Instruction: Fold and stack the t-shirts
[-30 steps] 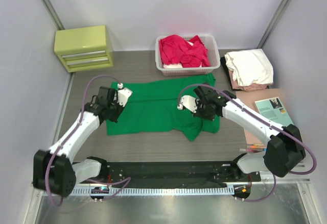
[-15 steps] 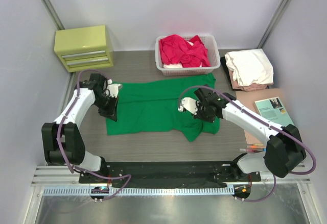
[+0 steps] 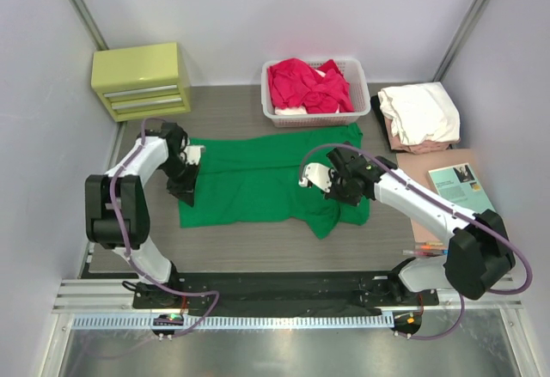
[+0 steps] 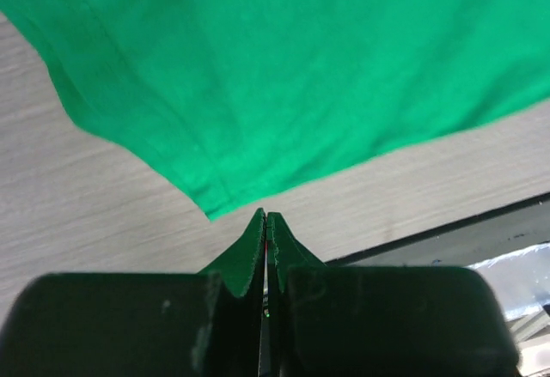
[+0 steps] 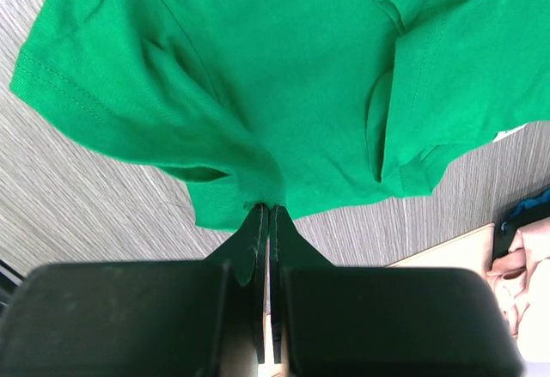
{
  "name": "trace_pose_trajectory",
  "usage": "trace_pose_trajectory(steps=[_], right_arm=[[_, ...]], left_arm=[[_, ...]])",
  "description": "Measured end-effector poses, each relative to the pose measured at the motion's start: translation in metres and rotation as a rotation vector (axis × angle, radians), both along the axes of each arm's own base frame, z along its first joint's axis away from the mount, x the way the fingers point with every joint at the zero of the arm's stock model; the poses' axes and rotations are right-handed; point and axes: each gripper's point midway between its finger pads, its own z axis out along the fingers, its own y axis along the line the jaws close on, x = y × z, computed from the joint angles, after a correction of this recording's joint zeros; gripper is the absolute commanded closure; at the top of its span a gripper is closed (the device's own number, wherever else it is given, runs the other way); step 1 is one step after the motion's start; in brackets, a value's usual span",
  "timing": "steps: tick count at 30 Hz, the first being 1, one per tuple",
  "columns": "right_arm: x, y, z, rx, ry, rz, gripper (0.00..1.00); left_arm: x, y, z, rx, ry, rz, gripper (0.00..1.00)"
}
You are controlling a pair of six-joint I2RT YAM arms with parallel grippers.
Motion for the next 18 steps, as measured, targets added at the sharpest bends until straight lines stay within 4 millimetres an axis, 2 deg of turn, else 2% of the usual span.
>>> trace_pose_trajectory(steps=[5,8,14,18], right_arm=[[0.000,-0.001,0.003,0.004,-0.012,-0.002,0.99],[0.000,-0.001,0.003,0.006,-0.013,-0.001,0.99],[0.000,0.000,0.003,0.008,-0.012,0.000,0.99],[0.000,0.000,0.003,0.009,-0.013,0.000,0.99]], left_arm=[[-0.002,0.004,-0.031,0.028,0.121,0.010,1.00],[-0.006,0.005,-0.040,0.034,0.166,0.019,1.00],[-0.003,0.010,-0.034,0.050,0.148,0.082,1.00],[0.000,0.013,-0.010,0.058,0.049,0.107,1.00]])
